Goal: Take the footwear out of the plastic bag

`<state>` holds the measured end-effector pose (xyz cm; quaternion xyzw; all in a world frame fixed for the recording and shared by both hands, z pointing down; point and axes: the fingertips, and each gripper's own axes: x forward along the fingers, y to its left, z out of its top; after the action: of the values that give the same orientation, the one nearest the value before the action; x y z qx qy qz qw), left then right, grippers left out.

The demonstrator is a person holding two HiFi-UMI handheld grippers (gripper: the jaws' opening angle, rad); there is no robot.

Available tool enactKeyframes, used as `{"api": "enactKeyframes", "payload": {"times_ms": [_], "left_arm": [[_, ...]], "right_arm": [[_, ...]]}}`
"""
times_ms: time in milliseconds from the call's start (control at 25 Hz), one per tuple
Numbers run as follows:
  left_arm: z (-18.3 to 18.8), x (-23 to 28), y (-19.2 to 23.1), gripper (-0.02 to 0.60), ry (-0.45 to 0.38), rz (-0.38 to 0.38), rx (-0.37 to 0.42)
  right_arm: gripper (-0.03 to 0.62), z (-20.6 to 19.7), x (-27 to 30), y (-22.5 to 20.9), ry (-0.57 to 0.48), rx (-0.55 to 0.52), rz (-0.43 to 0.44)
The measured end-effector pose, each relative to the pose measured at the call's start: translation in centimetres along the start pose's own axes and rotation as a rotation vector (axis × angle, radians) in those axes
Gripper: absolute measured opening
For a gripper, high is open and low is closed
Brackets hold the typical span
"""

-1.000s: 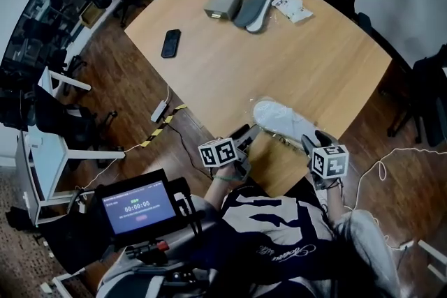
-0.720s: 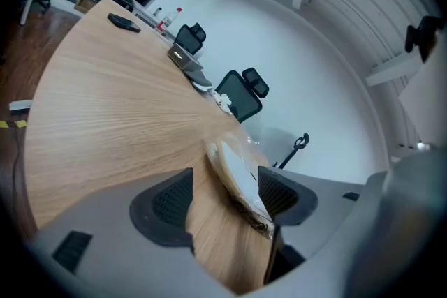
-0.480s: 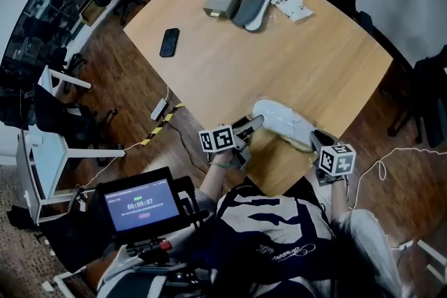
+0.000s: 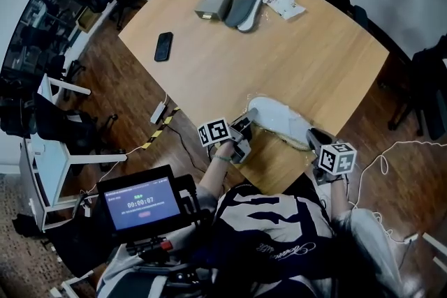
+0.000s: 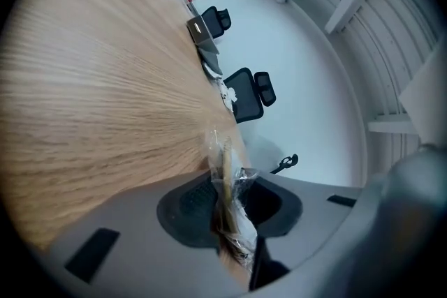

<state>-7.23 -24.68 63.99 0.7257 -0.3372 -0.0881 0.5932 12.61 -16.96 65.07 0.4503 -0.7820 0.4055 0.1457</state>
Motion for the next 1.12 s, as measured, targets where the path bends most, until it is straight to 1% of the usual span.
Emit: {"api": "enactKeyframes", "payload": {"times_ms": [80, 160, 240, 320, 400, 440, 560, 720, 840, 920, 1040, 1120], "left_arm": [[-0.1, -0.1, -0.1, 0.08, -0.011, -0.011, 0.0], [0.0, -0.4, -0.1, 0.074, -0.033, -0.032, -0.023], [0.1, -1.0, 0.0, 0.071, -0.073, -0.071, -0.081], [0.2, -1.9, 0.0, 0.071, -0.118, -0.123, -0.162], [0.3, -2.7, 0.2, 0.071, -0.146, -0.17, -0.218], [0.3, -3.1, 0.4, 0.071, -0.151, -0.188, -0.231], [0.4, -3.6, 0.9, 0.071, -0.137, -0.209, -0.228], [0.7, -4.0, 0.8, 0.069, -0.118, -0.209, -0.206], [0.8, -4.1, 1.0, 0.069, -0.112, -0.206, -0.207], [0.8, -4.1, 1.0, 0.069, -0.108, -0.211, -0.207], [0.8, -4.0, 0.9, 0.069, -0.097, -0.215, -0.203], [0.5, -3.8, 0.8, 0.069, -0.072, -0.209, -0.201]], "right_arm": [[0.083, 0.2, -0.9, 0.4, -0.023, 0.032, 0.018], [0.109, 0.7, -1.9, 0.7, -0.063, 0.084, 0.045], [0.113, 1.2, -3.3, 0.4, -0.106, 0.13, 0.051], [0.114, 1.3, -4.7, -0.5, -0.131, 0.151, 0.034], [0.112, 0.8, -5.9, -1.5, -0.122, 0.155, 0.019], [0.113, 0.3, -6.2, -1.9, -0.108, 0.155, 0.018], [0.112, -0.8, -6.0, -2.4, -0.061, 0.142, 0.058], [0.117, -1.8, -4.4, -1.1, 0.026, 0.128, 0.177], [0.186, -2.1, -3.4, -0.4, 0.06, 0.187, 0.261], [0.193, -2.0, -2.8, -0.5, 0.071, 0.197, 0.275], [0.193, -2.1, -1.7, -0.5, 0.124, 0.148, 0.268], [0.193, -2.3, -1.2, -0.2, 0.165, 0.122, 0.279]]}}
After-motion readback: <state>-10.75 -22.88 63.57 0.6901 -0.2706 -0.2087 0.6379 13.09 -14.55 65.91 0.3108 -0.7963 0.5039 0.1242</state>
